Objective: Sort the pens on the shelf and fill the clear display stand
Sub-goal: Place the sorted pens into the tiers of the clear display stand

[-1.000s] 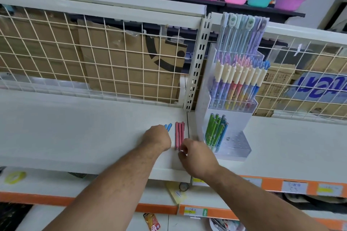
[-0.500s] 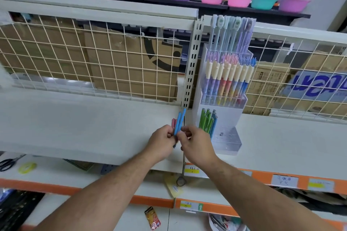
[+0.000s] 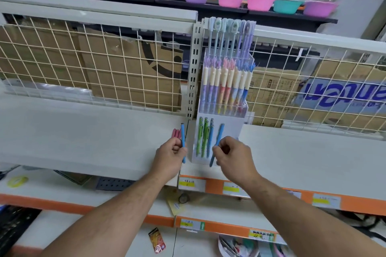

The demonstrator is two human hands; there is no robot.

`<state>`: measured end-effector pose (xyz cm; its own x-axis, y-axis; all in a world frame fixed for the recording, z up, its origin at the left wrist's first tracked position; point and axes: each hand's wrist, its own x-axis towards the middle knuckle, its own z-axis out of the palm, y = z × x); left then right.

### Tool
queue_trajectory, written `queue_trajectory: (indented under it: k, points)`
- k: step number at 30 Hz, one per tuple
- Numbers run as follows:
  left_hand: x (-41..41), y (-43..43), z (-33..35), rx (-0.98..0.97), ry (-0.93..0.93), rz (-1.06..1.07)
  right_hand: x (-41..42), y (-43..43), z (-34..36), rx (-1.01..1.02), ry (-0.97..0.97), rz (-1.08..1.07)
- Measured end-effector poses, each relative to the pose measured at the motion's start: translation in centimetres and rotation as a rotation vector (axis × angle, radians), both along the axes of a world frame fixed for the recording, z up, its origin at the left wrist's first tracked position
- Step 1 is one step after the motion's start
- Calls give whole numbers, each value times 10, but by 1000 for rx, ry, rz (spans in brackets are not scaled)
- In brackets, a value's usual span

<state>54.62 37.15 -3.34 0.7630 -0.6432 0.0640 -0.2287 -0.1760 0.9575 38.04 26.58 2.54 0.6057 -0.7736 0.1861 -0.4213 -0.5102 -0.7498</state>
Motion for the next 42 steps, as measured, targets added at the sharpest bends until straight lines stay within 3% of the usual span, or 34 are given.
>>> queue_trajectory:
  k: [10,27,42]
  points:
    - [8,-14,-24,16,84,59,7,-52,13,15,-35,-11]
    - [9,-15,-30,24,65,19,30,-66,1,-60,50,30]
    - [8,-14,-28,42,62,10,39,-70,-16,-126,239,51]
